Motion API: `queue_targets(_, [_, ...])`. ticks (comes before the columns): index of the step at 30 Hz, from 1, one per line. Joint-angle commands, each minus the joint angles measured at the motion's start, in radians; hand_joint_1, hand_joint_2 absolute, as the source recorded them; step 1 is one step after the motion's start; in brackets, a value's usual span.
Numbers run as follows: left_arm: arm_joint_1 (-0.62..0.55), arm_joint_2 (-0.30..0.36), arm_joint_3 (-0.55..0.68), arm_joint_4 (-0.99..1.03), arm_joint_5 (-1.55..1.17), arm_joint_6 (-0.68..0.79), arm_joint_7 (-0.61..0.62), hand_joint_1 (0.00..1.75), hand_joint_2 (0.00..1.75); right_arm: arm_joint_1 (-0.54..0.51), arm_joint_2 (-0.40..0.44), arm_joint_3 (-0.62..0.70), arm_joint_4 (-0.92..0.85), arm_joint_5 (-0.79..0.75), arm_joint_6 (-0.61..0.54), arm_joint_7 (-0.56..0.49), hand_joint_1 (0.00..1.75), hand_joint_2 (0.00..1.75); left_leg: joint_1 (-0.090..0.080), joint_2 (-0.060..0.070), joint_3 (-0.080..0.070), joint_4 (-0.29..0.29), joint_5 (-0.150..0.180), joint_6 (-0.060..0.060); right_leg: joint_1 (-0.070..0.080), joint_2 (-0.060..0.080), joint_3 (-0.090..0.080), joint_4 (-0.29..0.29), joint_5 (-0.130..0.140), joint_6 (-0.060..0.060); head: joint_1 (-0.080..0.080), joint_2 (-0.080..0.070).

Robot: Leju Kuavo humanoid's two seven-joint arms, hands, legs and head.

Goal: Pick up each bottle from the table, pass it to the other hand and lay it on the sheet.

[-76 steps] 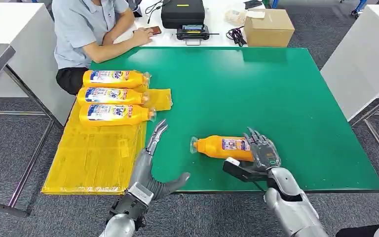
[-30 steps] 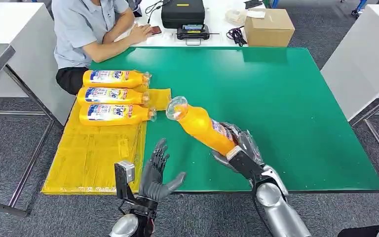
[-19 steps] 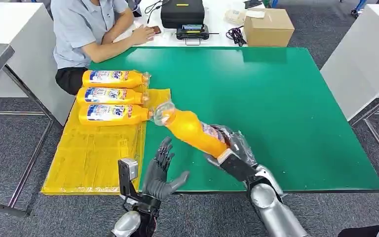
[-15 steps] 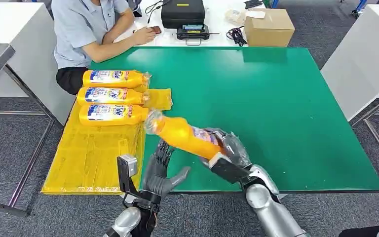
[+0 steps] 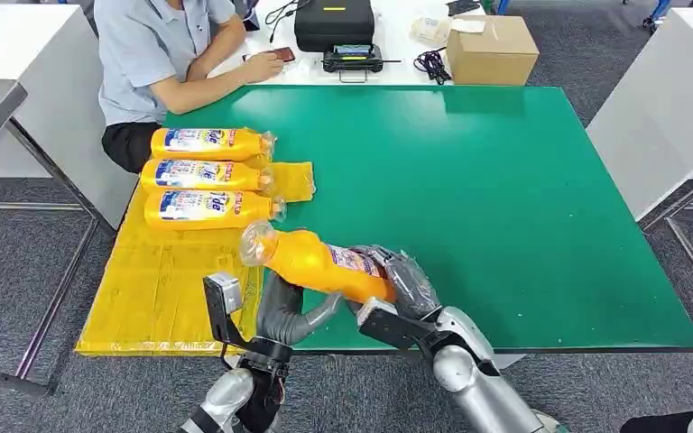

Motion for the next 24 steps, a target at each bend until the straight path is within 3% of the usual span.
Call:
queue_targets(1, [-0.047, -0.003, 0.02, 0.043, 0.065, -0.047, 0.022, 1.75, 1.75, -0.077, -0.003, 0.064, 0.075, -0.015, 0.016, -0.001, 1.54, 1.75, 0.002, 0.002, 0.003, 0.001, -0.002, -0.002, 0.002, 0.001, 0.003, 0.0, -0.001, -0.003, 0.0, 0.0])
queue_targets(15, [-0.052, 0.0, 0.024, 0.041, 0.09, -0.074, 0.011, 1.75, 1.75, -0.095, 0.002, 0.073, 0.092, -0.027, 0.025, -0.004, 1.55, 1.75, 0.001, 0.002, 0.004, 0.0, -0.002, -0.002, 0.002, 0.001, 0.004, 0.0, -0.001, -0.003, 0.0, 0.0])
queue_targets(17, [-0.046, 0.003, 0.026, 0.022, 0.091, -0.074, -0.003, 1.75, 1.75, -0.095, 0.001, 0.073, 0.096, -0.034, 0.026, -0.004, 1.33, 1.75, 0.002, 0.002, 0.005, 0.001, -0.002, -0.003, 0.002, 0.001, 0.005, 0.0, -0.001, -0.003, 0.0, 0.0])
queue_targets(18, [-0.046, 0.003, 0.027, 0.016, 0.092, -0.074, -0.005, 1.75, 1.75, -0.096, 0.001, 0.072, 0.1, -0.035, 0.027, -0.004, 1.01, 1.75, 0.001, 0.002, 0.003, 0.0, -0.001, -0.002, 0.001, 0.001, 0.003, 0.0, -0.001, -0.002, 0.0, 0.0])
queue_targets(20, [-0.044, 0.004, 0.032, 0.0, 0.089, -0.066, -0.021, 1.75, 1.75, -0.099, 0.004, 0.072, 0.112, -0.036, 0.028, -0.004, 0.82, 1.75, 0.001, 0.002, 0.004, 0.0, -0.002, -0.002, 0.002, 0.001, 0.004, 0.0, -0.001, -0.003, 0.0, 0.0])
queue_targets(21, [-0.042, 0.003, 0.036, -0.011, 0.09, -0.063, -0.026, 1.75, 1.75, -0.101, 0.007, 0.072, 0.119, -0.037, 0.03, -0.004, 0.35, 1.75, 0.001, 0.001, 0.003, 0.0, -0.001, -0.002, 0.001, 0.001, 0.002, 0.0, 0.0, -0.002, 0.0, 0.0])
queue_targets(22, [-0.04, 0.003, 0.038, -0.02, 0.089, -0.061, -0.033, 1.75, 1.75, -0.102, 0.011, 0.071, 0.124, -0.038, 0.029, -0.004, 0.0, 1.75, 0.002, 0.002, 0.004, 0.001, -0.002, -0.002, 0.002, 0.001, 0.004, 0.0, -0.001, -0.003, 0.0, 0.0])
queue_targets(24, [-0.029, 0.014, 0.038, -0.058, 0.043, -0.03, -0.079, 1.75, 1.75, -0.093, 0.017, 0.06, 0.144, -0.04, 0.018, 0.011, 0.0, 1.75, 0.002, 0.003, 0.004, 0.001, -0.002, -0.003, 0.002, 0.002, 0.004, 0.0, -0.001, -0.003, 0.0, 0.0])
